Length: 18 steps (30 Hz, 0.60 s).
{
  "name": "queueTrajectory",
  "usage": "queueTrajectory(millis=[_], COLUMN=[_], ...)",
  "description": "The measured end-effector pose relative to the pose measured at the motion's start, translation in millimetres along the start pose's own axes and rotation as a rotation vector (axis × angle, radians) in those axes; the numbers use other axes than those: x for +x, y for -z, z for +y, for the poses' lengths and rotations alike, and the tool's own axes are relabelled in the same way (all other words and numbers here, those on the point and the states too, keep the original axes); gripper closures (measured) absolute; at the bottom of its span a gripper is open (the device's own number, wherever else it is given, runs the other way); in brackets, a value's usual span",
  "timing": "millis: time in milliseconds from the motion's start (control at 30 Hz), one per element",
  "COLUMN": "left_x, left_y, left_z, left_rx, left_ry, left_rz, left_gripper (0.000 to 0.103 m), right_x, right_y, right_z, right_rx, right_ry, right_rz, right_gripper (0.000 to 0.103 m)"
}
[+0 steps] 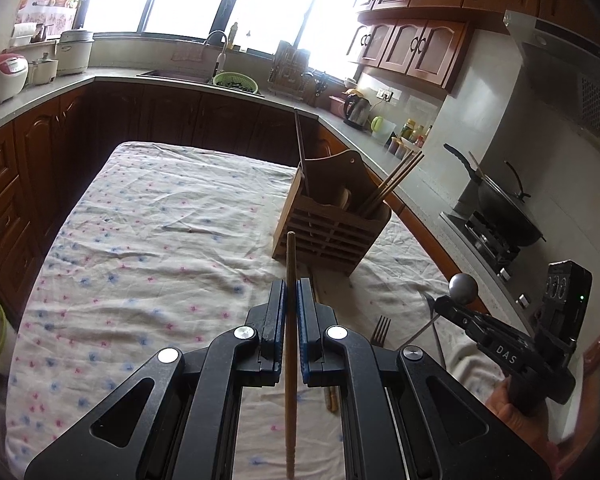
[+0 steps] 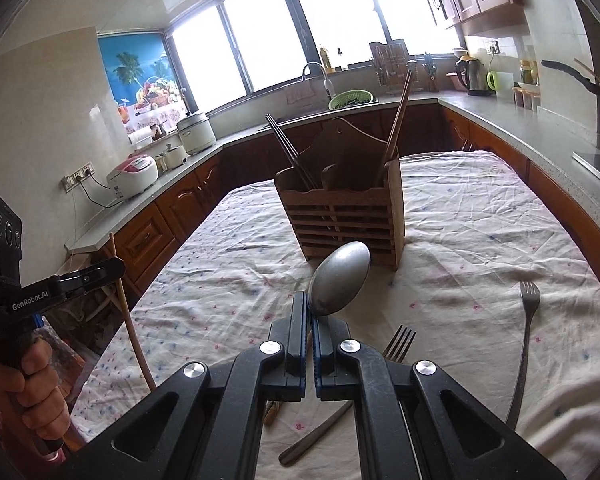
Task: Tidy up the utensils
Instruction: 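Lift the chopstick and spoon upright and carry them over the wooden holder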
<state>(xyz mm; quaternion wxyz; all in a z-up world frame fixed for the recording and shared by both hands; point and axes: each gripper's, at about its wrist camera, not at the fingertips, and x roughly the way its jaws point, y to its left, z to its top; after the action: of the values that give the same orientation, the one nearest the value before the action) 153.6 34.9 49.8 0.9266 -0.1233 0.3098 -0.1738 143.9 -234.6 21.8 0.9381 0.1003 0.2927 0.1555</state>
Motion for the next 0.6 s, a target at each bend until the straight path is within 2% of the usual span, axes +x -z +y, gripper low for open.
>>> queueTrajectory(millis=[600], left_x=[-6.6], left_y=[-24.4], left_z=[-12.7], left_rx=[0.037], left_ry=[-0.004], left_rz=[-0.104], left_gripper=[0.098], right_x=[-8.6], right_y=[-16.1], right_z=[-9.2], right_rx=[-0.013], right_ry=[0.033], right_rz=[-0.058], right_gripper=[0.101])
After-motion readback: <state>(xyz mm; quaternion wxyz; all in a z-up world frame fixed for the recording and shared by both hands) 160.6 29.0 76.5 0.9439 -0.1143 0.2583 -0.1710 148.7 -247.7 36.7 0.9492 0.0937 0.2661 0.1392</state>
